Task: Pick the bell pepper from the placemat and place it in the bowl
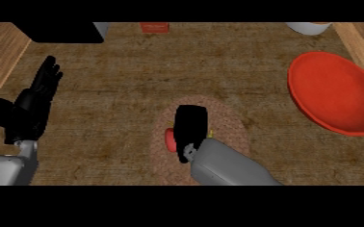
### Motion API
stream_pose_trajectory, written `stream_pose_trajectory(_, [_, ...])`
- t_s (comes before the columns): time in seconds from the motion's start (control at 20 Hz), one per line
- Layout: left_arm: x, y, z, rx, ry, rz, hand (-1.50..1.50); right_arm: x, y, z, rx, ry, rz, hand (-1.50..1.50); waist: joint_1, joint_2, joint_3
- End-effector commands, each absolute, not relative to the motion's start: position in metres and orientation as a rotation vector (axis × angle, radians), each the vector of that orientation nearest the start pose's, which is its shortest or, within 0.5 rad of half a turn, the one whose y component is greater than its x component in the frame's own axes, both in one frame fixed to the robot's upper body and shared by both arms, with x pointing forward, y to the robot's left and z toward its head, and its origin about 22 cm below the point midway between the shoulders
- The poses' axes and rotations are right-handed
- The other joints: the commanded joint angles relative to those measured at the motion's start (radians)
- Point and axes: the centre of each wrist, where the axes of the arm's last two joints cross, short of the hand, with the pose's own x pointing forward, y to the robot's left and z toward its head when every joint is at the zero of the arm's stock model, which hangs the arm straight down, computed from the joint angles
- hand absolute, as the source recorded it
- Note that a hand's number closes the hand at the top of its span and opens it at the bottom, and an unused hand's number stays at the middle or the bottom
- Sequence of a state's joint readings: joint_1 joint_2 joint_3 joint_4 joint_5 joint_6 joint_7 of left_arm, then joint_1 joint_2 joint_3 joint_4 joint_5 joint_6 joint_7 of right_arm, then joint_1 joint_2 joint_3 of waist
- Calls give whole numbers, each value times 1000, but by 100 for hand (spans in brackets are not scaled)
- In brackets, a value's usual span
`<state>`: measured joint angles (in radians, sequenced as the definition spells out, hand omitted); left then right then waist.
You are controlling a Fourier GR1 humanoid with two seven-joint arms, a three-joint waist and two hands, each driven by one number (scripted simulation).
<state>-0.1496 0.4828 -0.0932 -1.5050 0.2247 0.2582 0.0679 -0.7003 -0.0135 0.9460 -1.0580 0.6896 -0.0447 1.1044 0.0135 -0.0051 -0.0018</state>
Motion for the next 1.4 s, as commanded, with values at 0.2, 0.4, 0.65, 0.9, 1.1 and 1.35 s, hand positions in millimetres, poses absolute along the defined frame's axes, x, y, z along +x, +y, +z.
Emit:
stream_pose_trajectory(0.2, [281,306,67,328,-1600,-69,0,386,-127,56,-1079,-731,646,150,-15,22,5])
stream_pose_trajectory(0.4, [281,307,65,317,-1585,-90,0,418,-144,84,-1213,-706,589,150,13,15,2])
stream_pose_trajectory(0.65, [282,310,60,325,-1578,-98,0,432,-131,135,-1480,-825,415,150,-1,4,0])
stream_pose_trajectory(0.9, [279,301,62,327,-1564,-68,0,439,-139,182,-1570,-934,237,150,-16,-1,1])
stream_pose_trajectory(1.1, [266,316,59,336,-1548,-69,0,441,-180,200,-1623,-902,160,150,-18,-2,1])
stream_pose_trajectory(1.35, [272,316,56,335,-1544,-49,0,428,-202,203,-1599,-942,99,150,-34,-3,2])
